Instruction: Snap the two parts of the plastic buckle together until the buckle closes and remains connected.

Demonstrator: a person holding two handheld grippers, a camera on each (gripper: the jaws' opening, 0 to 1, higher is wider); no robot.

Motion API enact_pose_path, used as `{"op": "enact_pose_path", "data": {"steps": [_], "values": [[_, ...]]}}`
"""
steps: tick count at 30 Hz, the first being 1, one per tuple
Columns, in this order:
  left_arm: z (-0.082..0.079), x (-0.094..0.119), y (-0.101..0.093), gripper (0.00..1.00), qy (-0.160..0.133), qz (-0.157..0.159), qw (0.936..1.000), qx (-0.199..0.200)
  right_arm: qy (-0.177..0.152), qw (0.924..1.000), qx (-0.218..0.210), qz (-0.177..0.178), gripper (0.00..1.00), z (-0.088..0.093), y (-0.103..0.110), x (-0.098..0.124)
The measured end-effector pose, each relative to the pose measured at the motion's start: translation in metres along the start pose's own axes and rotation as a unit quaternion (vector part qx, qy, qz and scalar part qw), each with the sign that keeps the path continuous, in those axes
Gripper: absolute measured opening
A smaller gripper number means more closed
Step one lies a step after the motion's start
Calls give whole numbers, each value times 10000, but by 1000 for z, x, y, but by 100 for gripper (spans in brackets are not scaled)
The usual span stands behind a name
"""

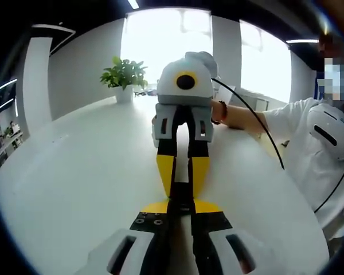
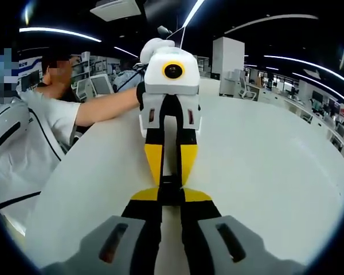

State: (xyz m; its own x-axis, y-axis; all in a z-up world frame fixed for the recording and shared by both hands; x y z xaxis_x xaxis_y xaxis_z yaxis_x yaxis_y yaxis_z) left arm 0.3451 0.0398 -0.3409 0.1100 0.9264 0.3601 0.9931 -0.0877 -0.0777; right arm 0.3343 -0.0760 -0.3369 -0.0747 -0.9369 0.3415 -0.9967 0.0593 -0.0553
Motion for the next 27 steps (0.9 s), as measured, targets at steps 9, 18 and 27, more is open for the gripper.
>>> {"op": "enact_pose_path", "data": {"steps": [9,18,27], "values": [[0,1,2,10,-58,32,10000,-67,-24,10000,-9,-11,10,0,-2,1],[0,3,6,11,-90,46,9999,-55,-26,10000,-21,-11,11,-1,-5,1],[-1,2,2,10,-3,19,10000,-56,-164,9997,105,-145,12,0,-1,0]]}}
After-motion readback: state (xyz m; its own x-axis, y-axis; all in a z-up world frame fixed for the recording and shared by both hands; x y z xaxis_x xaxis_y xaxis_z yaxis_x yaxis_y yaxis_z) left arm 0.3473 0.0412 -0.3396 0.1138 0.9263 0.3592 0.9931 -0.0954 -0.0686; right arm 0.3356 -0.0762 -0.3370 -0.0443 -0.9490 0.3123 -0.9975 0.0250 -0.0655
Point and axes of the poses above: the point that each gripper's makers call its tool centre point, and the gripper's own axes: x roughly backward along the fingers, y roughly to its left, z roughly out of its underside, the point moved 7 cm from there along x, roughly backward along the fingers, and after that the axes turned 10 degrees about -y, right-handed, at the moved point
